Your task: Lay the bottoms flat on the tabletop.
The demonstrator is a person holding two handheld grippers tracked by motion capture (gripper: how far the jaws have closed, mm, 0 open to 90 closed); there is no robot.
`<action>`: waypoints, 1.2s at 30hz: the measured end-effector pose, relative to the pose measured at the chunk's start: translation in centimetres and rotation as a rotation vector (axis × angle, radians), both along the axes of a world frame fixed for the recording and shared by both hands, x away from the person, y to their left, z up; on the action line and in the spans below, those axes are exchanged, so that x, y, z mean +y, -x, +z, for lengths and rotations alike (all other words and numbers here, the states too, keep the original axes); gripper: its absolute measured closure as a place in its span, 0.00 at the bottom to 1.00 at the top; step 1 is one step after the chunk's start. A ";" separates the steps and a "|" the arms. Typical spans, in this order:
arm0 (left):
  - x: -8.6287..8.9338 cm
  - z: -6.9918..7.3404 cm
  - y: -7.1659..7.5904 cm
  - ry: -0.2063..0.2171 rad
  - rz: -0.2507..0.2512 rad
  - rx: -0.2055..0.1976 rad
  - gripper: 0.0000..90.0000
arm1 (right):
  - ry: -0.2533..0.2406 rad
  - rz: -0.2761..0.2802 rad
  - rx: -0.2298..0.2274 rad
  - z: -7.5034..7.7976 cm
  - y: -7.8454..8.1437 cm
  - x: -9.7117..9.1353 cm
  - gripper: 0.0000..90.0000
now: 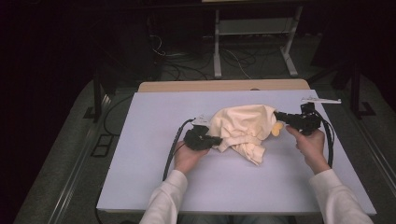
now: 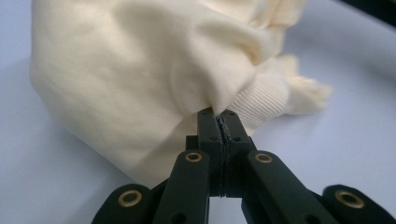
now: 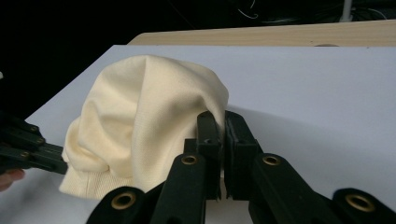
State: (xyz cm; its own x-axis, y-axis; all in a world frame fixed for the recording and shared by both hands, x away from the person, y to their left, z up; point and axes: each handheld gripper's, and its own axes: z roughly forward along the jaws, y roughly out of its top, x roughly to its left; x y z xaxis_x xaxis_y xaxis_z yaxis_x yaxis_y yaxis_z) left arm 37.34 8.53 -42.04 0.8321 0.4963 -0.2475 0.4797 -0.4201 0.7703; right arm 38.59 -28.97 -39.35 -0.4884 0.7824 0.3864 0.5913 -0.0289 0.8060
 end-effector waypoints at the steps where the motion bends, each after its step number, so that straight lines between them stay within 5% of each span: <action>1: 0.4 0.6 0.2 0.017 -0.008 0.008 0.98 | 0.000 0.002 0.000 0.0 0.0 0.0 0.95; 14: 4.9 7.5 0.6 0.128 0.010 -0.032 0.98 | -0.009 0.068 0.027 0.9 -0.6 1.5 0.95; 28: 7.6 13.0 0.7 0.140 0.025 -0.059 0.98 | -0.028 0.151 0.034 3.5 -0.6 3.1 0.95; 32: 8.3 13.6 -1.0 0.137 0.047 -0.022 0.98 | -0.025 0.150 0.040 3.9 -1.2 3.5 0.95; 36: 8.8 12.1 -3.8 0.150 0.099 0.038 0.98 | -0.028 0.134 0.072 2.9 -2.4 4.1 0.95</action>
